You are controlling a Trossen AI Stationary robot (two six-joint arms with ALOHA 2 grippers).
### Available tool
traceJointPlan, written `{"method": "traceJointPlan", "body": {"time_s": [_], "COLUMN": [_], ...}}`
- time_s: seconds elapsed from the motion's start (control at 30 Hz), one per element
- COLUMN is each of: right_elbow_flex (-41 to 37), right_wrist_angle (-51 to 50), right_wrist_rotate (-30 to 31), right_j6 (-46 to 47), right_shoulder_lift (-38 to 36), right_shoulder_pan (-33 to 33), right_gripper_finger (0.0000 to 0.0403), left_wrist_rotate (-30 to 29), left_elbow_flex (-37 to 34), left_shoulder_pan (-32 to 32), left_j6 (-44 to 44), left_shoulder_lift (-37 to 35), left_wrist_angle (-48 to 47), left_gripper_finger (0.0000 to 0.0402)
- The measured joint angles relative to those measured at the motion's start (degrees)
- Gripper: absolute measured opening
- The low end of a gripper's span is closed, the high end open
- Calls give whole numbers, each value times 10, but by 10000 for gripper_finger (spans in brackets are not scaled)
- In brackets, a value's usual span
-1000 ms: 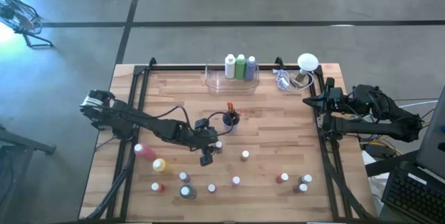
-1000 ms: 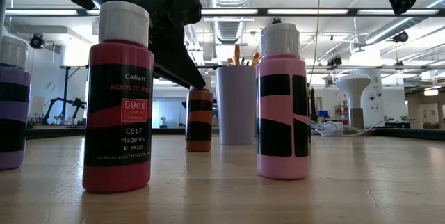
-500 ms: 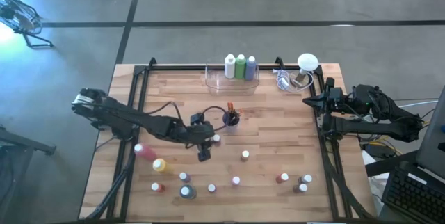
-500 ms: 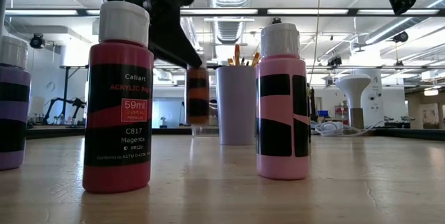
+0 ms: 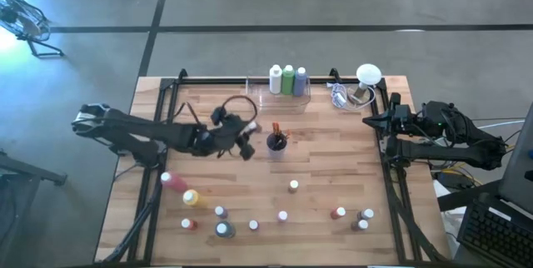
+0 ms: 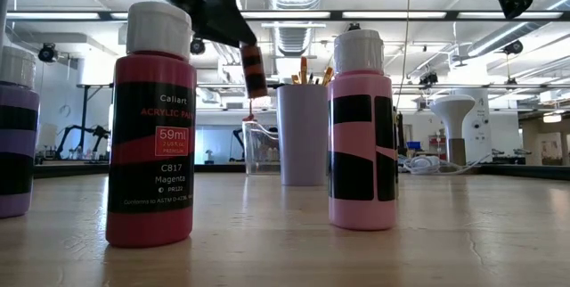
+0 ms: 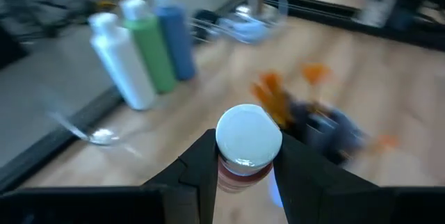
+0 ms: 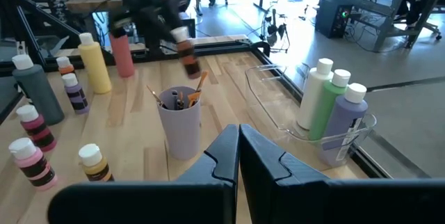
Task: Pick & Place Paint Supplies
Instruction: Put the brown black paint bottle into the transparent bin
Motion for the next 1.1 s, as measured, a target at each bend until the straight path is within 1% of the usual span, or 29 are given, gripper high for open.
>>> {"method": "traceJointPlan", "body": {"time_s": [0.17, 0.27, 0.37, 0.47, 0.6, 0.7, 1.1], "right_elbow_flex": [0, 0, 0, 0, 0, 0, 0], "right_wrist_angle": [0, 0, 0, 0, 0, 0, 0], "right_wrist_rotate": [0, 0, 0, 0, 0, 0, 0], "right_j6": [0, 0, 0, 0, 0, 0, 1], "right_shoulder_lift": [0, 0, 0, 0, 0, 0, 0], "right_shoulder_pan": [0, 0, 0, 0, 0, 0, 0], "right_gripper_finger": [8, 8, 8, 8, 8, 8, 8], "left_wrist_rotate": [-7, 3, 47, 100, 172, 207, 260], "left_elbow_flex": [25, 43, 57, 56, 56, 65, 142], "left_shoulder_pan": [66, 115, 170, 224, 283, 311, 376], "left_j6": [17, 23, 25, 27, 37, 45, 48], "left_shoulder_lift": [4, 6, 6, 7, 31, 66, 199], "left_wrist_angle": [0, 1, 7, 27, 55, 68, 72], "left_gripper_finger": [119, 119, 119, 120, 120, 120, 120]}}
